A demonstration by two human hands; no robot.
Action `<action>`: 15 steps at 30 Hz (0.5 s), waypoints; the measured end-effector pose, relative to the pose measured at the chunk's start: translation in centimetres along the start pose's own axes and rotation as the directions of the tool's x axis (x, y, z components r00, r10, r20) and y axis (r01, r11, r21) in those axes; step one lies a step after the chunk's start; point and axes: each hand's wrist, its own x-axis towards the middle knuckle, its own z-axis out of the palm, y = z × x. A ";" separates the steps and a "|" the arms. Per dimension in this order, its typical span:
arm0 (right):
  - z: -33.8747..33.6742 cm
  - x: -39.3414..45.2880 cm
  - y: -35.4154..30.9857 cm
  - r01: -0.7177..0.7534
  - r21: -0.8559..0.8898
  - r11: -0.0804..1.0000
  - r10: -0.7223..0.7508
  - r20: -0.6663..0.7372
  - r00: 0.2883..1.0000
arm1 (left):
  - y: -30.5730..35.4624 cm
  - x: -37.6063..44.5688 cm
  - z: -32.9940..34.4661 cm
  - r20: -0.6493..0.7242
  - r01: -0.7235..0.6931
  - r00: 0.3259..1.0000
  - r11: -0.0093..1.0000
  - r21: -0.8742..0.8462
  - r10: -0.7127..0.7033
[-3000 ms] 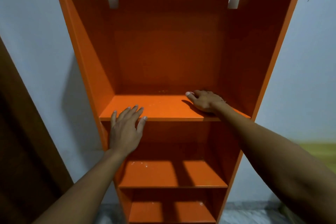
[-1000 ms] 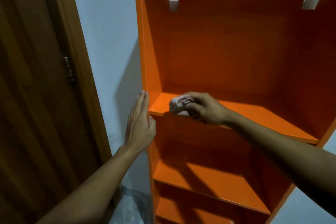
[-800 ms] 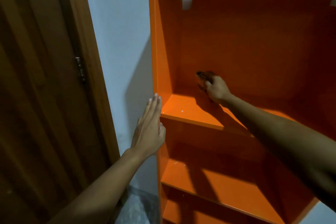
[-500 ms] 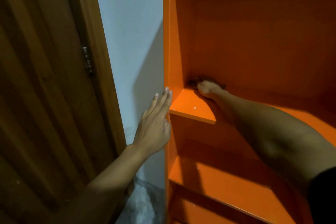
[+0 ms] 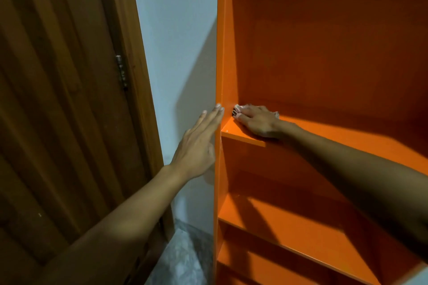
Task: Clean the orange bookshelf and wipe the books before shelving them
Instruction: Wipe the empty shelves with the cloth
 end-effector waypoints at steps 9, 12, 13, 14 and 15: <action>3.2 -6.3 -1.6 0.436 -0.127 0.891 -0.454 -0.210 0.866 | 0.3 0.0 -1.1 -0.058 0.048 0.997 0.995 -0.086 -0.054; 2.7 -7.3 -1.9 0.595 -0.072 0.801 -0.596 -0.194 0.779 | -0.4 -1.1 -1.6 -0.121 0.153 0.977 0.975 -0.159 -0.173; 2.2 -7.3 -2.4 0.614 -0.043 0.788 -0.604 -0.246 0.758 | -0.7 -1.8 -1.8 -0.125 0.195 0.968 0.965 -0.173 -0.218; 1.5 -7.1 -3.0 0.618 -0.040 0.785 -0.589 -0.355 0.726 | -1.0 -2.4 -1.8 -0.126 0.230 0.959 0.955 -0.185 -0.255; 0.7 -6.6 -3.7 0.598 -0.060 0.799 -0.549 -0.477 0.686 | -1.4 -3.0 -1.7 -0.125 0.262 0.949 0.945 -0.198 -0.289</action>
